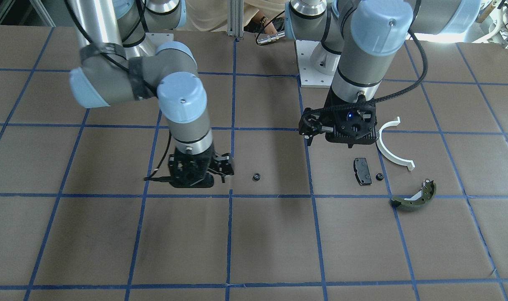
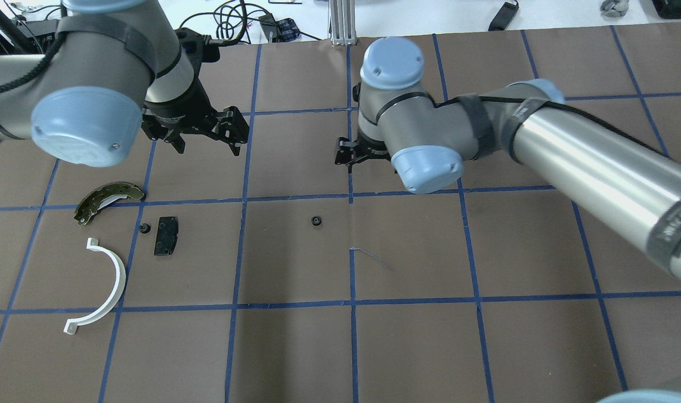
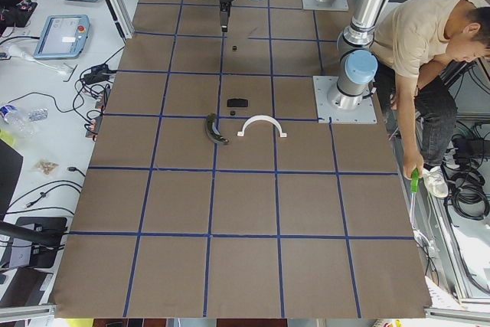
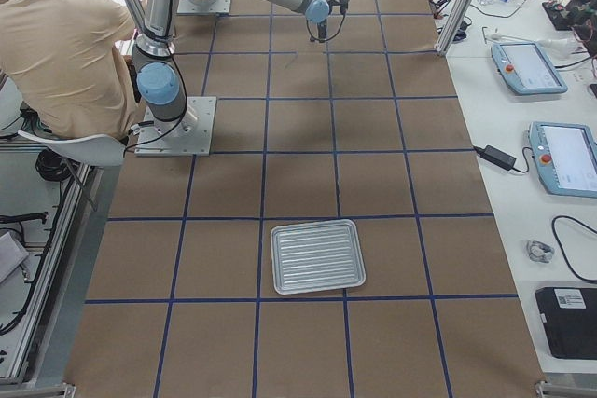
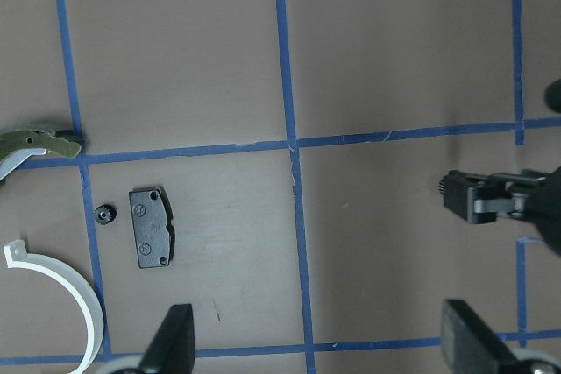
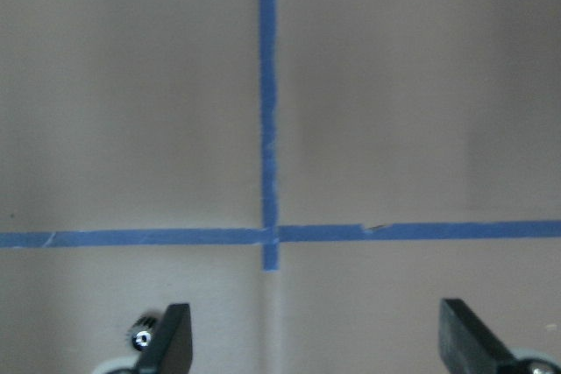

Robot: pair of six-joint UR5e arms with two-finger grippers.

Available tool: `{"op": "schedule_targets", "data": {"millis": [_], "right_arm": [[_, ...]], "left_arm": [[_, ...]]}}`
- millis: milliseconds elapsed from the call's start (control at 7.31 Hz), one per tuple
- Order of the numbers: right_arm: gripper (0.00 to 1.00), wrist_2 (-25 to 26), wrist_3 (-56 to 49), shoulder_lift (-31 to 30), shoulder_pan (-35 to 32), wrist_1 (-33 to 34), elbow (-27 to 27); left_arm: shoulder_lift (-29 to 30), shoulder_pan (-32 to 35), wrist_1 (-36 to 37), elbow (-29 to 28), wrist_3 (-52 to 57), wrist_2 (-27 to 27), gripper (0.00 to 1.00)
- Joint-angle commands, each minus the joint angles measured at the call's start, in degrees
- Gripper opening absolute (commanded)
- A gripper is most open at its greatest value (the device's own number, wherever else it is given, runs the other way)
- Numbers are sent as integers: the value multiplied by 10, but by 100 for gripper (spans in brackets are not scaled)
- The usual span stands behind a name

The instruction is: Place bearing gear from tray to pile

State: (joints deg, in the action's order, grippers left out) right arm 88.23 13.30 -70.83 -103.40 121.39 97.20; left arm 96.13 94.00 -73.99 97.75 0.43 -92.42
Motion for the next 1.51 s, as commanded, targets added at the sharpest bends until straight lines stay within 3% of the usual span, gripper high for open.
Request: {"op": "schedule_targets", "data": {"millis": [0, 274, 821, 1095, 1369], "right_arm": [[100, 25, -134, -101, 107, -106, -9], [100, 27, -143, -134, 123, -255, -30], [100, 15, -158, -151, 126, -314, -151], [100, 17, -171, -153, 129, -307, -151], [100, 24, -174, -160, 128, -319, -150]], "left_arm": [[57, 56, 41, 19, -28, -2, 100], [117, 96, 119, 25, -85, 0, 100], [196, 135, 145, 28, -124, 0, 100], [214, 150, 170, 43, -126, -1, 98], [216, 150, 244, 81, -126, 0, 98]]}}
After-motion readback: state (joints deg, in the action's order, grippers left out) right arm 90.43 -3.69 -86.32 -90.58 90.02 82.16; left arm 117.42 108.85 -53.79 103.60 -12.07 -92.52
